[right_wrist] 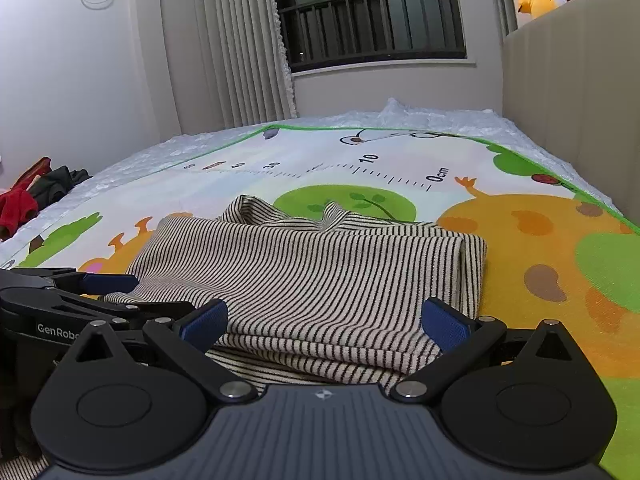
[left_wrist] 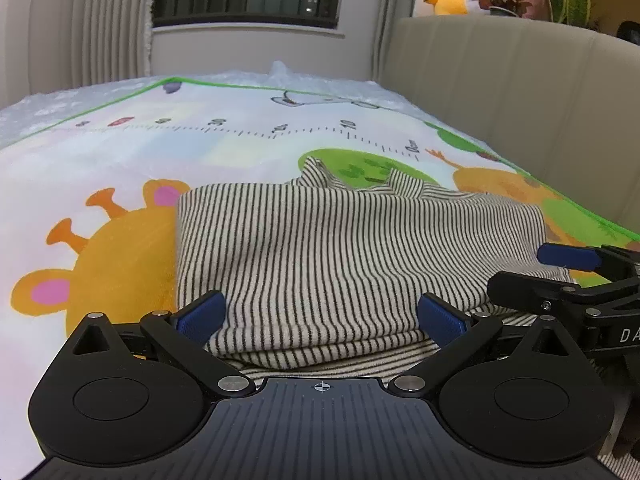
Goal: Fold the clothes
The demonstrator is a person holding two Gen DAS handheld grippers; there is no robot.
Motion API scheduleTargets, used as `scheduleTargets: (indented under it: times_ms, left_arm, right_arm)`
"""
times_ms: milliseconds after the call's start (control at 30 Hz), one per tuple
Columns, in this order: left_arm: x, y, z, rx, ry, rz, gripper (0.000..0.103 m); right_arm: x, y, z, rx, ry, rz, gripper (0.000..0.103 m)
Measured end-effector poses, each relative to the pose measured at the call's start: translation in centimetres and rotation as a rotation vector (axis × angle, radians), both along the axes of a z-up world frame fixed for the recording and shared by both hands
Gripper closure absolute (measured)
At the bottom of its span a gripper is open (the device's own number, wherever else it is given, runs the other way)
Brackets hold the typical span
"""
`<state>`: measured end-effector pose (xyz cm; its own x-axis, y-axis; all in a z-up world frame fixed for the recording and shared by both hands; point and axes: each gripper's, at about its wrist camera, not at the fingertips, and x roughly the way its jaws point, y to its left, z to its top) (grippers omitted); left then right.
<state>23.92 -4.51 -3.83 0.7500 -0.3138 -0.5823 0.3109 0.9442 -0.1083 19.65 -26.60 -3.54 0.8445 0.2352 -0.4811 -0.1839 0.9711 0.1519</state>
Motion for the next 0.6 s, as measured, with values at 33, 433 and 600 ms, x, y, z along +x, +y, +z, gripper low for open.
scheduleTargets:
  times_ms: [33,433,600]
  left_arm:
    - [-0.01,-0.01,0.0,0.002,-0.001,0.0,0.0]
    - [0.05,0.26,0.02,-0.014,-0.004,-0.001,0.0]
    - [0.01,0.4,0.02,-0.023,-0.005,-0.001,0.0]
  right_arm:
    - [-0.02,0.0,0.0,0.0,-0.001,-0.001,0.0]
    - [-0.05,-0.1,-0.01,0.006,-0.003,-0.002,0.0]
    - [-0.05,-0.06,-0.02,0.008,-0.003,-0.002,0.0]
